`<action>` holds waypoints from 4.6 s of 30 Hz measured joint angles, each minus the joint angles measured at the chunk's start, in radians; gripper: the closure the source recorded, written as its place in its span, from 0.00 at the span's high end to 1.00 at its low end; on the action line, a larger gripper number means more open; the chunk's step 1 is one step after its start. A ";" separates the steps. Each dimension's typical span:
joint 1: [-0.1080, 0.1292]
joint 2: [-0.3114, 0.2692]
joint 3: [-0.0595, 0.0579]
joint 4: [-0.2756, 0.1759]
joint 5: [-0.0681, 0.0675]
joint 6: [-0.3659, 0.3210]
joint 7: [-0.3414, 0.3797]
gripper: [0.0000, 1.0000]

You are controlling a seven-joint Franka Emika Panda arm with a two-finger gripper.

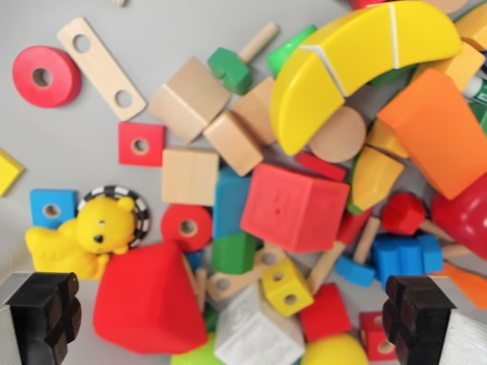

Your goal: Pick an object from the bin

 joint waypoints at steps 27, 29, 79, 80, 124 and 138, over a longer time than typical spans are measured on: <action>0.059 -0.011 0.042 -0.180 0.001 0.165 -0.211 1.00; 0.065 -0.010 0.046 -0.193 0.001 0.179 -0.228 1.00; 0.212 0.151 0.129 -0.389 -0.140 0.548 -0.497 1.00; 0.219 0.160 0.124 -0.389 -0.151 0.558 -0.492 1.00; 0.244 0.170 0.094 -0.359 -0.191 0.595 -0.464 0.00; 0.245 0.174 0.092 -0.346 -0.191 0.595 -0.464 0.00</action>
